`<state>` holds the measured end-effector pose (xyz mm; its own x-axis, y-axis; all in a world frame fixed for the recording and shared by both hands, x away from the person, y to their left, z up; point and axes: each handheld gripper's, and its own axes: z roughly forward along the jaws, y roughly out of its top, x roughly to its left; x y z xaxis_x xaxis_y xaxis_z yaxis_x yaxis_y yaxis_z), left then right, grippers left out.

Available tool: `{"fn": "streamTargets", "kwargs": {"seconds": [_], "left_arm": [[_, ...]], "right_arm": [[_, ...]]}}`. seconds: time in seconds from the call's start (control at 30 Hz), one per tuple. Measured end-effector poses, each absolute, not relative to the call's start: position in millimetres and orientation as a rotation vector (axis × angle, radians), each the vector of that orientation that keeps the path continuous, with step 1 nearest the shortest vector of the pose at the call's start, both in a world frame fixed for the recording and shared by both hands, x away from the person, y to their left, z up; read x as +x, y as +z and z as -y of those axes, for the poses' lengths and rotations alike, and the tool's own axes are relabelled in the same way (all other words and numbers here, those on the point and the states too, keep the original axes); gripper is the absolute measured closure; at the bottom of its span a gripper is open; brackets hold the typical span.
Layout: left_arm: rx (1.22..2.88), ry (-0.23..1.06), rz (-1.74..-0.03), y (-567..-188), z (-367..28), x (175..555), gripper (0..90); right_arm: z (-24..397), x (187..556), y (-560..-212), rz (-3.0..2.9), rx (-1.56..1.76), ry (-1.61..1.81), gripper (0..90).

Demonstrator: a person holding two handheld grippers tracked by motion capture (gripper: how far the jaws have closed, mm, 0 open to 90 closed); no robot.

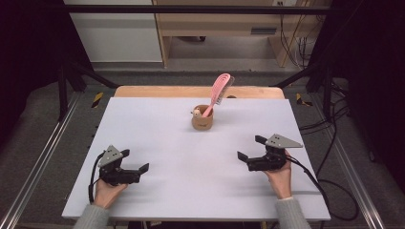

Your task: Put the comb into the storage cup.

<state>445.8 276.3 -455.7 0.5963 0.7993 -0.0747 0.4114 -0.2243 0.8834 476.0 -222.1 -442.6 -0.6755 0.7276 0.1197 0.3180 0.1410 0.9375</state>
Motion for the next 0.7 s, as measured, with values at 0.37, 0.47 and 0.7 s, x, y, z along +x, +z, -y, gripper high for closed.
{"fn": "streamTargets", "kwargs": {"seconds": [0.37,0.47,0.7], "left_arm": [[1.843,0.500,-0.976,-455.6,-276.4,445.8,1.3],[1.844,0.501,-0.975,-455.4,-276.6,445.6,1.3],[1.845,0.504,-0.976,-455.5,-276.2,445.7,1.3]], "right_arm": [[241.9,467.7,-456.2,-2.050,0.996,1.570,0.3],[247.2,466.0,-459.3,-2.047,1.009,1.578,0.3],[254.2,466.1,-464.4,-2.054,1.026,1.567,0.3]]}}
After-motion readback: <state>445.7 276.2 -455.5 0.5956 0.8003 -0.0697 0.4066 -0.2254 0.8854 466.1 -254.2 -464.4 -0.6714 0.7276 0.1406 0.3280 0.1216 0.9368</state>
